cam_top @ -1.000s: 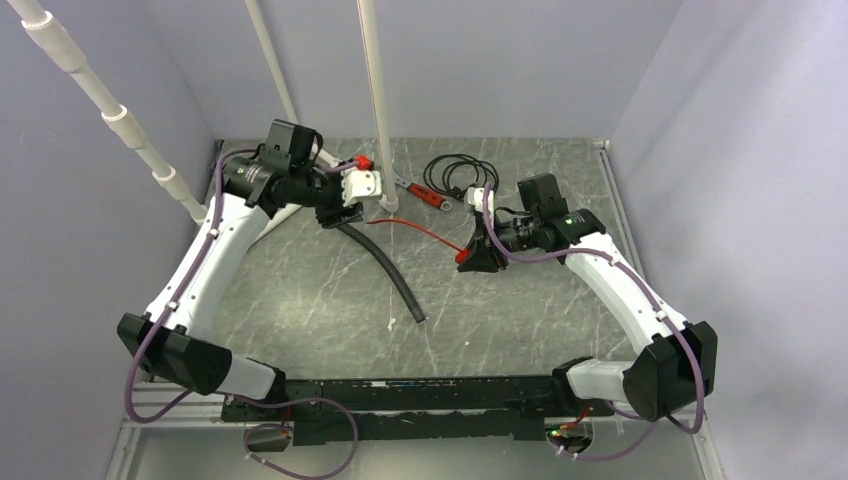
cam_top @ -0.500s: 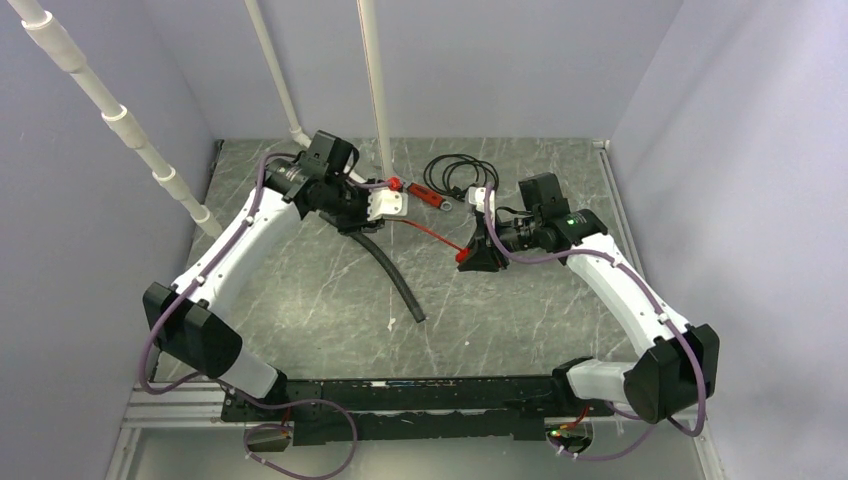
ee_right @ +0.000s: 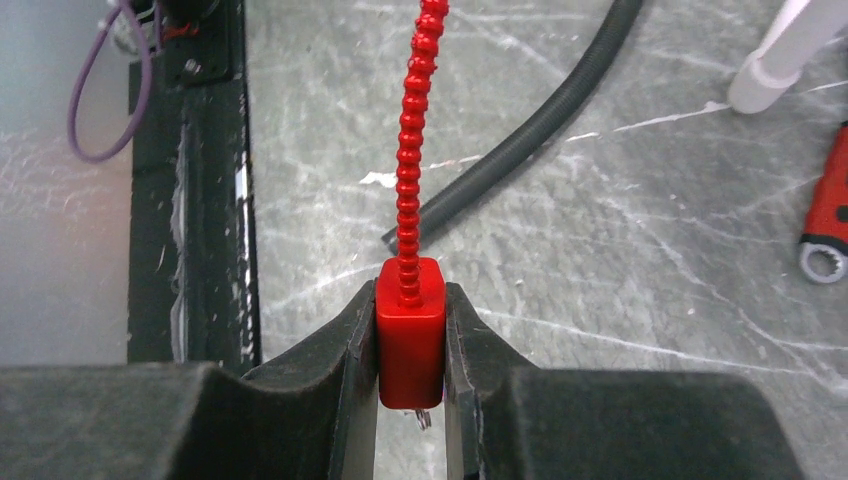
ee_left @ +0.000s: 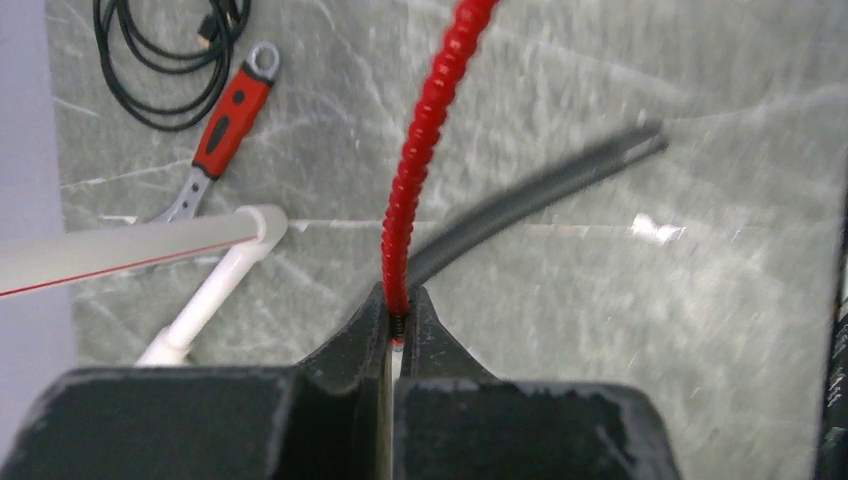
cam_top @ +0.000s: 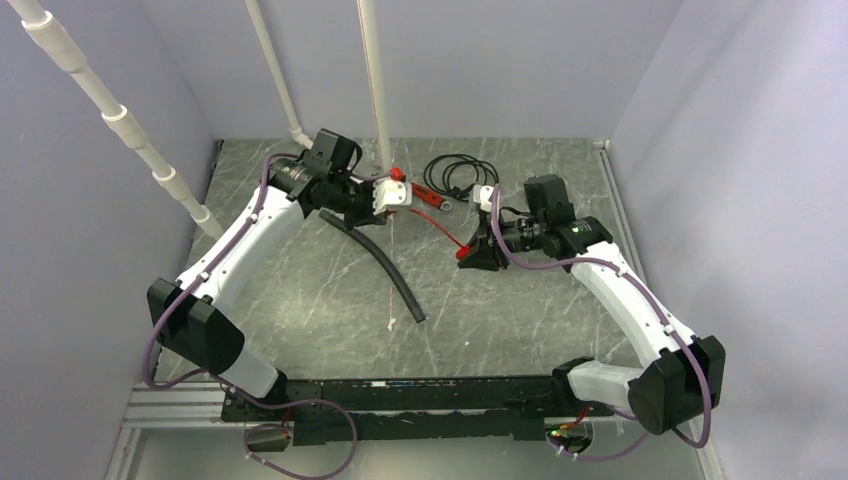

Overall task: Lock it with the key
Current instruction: Pick up the lock from the center of the board, then lock the lock.

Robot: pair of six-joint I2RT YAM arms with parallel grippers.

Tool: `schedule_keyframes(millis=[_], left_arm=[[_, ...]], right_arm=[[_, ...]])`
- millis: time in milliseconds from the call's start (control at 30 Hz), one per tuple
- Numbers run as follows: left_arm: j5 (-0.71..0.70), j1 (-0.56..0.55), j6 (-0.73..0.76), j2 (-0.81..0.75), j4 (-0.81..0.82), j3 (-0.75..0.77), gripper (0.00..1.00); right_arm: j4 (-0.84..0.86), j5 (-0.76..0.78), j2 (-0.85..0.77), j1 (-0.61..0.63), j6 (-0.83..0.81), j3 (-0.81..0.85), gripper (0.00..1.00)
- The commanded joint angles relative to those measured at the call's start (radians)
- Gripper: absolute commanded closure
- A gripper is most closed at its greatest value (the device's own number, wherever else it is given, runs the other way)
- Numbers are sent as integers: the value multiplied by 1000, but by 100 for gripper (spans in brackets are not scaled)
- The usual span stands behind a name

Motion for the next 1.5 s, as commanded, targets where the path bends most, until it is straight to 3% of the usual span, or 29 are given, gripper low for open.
schedule_keyframes(millis=[0, 200, 433, 967, 1467], left_arm=[[226, -5, -320, -58, 189, 48, 100], [376, -15, -781, -108, 539, -9, 100], [413, -62, -1091, -109, 823, -38, 100], [439, -106, -1267, -66, 1004, -84, 100], [451, -108, -1256, -52, 986, -109, 100]], right_arm=[[311, 10, -66, -2, 149, -46, 100], [622, 30, -84, -3, 348, -94, 100], [806, 47, -49, 5, 505, -94, 100], [980, 59, -82, 26, 595, -123, 100], [1036, 71, -82, 42, 643, -126, 100]])
